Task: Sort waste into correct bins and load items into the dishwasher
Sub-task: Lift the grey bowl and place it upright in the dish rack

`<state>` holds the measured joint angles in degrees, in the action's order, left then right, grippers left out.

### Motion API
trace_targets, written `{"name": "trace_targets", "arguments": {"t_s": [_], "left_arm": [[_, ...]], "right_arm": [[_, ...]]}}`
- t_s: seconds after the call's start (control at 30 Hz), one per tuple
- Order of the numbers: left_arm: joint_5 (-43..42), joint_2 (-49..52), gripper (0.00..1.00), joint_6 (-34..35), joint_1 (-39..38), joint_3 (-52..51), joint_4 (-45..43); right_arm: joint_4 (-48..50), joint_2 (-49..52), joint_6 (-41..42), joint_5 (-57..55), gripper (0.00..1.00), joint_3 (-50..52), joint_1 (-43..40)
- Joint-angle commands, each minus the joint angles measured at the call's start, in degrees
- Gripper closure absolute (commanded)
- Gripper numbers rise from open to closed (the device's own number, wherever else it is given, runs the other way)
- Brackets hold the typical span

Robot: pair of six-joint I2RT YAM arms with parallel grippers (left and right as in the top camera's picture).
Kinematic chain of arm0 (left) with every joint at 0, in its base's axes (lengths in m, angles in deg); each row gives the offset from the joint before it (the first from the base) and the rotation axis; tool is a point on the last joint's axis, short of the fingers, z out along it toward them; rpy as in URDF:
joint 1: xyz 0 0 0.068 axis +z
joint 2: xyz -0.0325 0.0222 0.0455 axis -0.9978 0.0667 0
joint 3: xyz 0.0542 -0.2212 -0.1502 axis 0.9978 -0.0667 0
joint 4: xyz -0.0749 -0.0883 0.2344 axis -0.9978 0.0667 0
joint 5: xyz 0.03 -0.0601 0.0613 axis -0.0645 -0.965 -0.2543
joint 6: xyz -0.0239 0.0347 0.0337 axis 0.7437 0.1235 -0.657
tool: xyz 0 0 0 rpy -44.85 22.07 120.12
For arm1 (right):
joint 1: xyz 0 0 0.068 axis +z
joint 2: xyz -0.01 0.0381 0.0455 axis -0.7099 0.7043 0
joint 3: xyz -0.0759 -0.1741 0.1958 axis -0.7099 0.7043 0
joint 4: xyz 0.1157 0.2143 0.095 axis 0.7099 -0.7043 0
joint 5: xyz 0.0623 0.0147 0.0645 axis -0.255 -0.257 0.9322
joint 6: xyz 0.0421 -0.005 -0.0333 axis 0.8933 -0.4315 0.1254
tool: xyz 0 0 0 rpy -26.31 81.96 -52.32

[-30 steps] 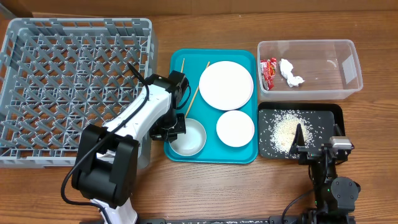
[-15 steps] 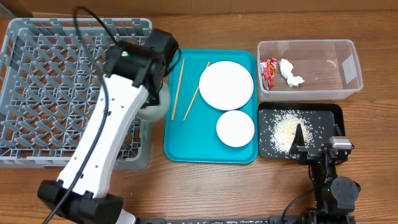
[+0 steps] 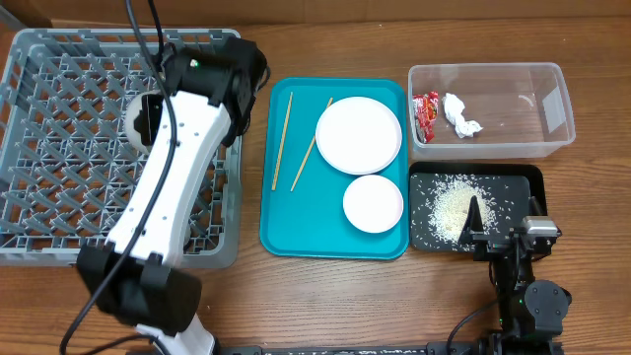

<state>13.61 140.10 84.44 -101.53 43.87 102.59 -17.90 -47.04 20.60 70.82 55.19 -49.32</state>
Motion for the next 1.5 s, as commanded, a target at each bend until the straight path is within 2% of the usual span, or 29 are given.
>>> {"name": "trace_targets", "arguments": {"t_s": [0.0, 0.53, 0.9, 1.07, 1.3, 1.37, 1.47], "left_arm": [[7.8, 4.5, 0.96, 2.1, 1.5, 0.4, -0.9], [11.4, 17.1, 0.96, 2.0, 0.1, 0.4, -8.6], [7.5, 18.1, 0.96, 2.1, -2.7, 0.2, -9.7], [8.6, 18.1, 0.96, 2.0, -2.7, 0.0, -9.7], [-3.0, 18.1, 0.95, 2.1, -2.7, 0.0, -9.6], [-3.9, 18.1, 0.91, 2.1, -2.7, 0.0, -9.6], [-4.1, 18.1, 0.66, 2.0, -3.0, 0.0, -8.9]], "right_arm": [[0.4, -0.7, 0.0, 0.1, 0.00, 0.6, -0.2], [0.4, -0.7, 0.0, 0.1, 0.00, 0.6, -0.2], [0.4, -0.7, 0.0, 0.1, 0.00, 0.6, -0.2], [0.4, -0.7, 0.0, 0.1, 0.00, 0.6, -0.2], [0.4, -0.7, 0.0, 0.1, 0.00, 0.6, -0.2], [0.4, -0.7, 0.0, 0.1, 0.00, 0.6, -0.2], [0.4, -0.7, 0.0, 0.1, 0.00, 0.6, -0.2]]}}
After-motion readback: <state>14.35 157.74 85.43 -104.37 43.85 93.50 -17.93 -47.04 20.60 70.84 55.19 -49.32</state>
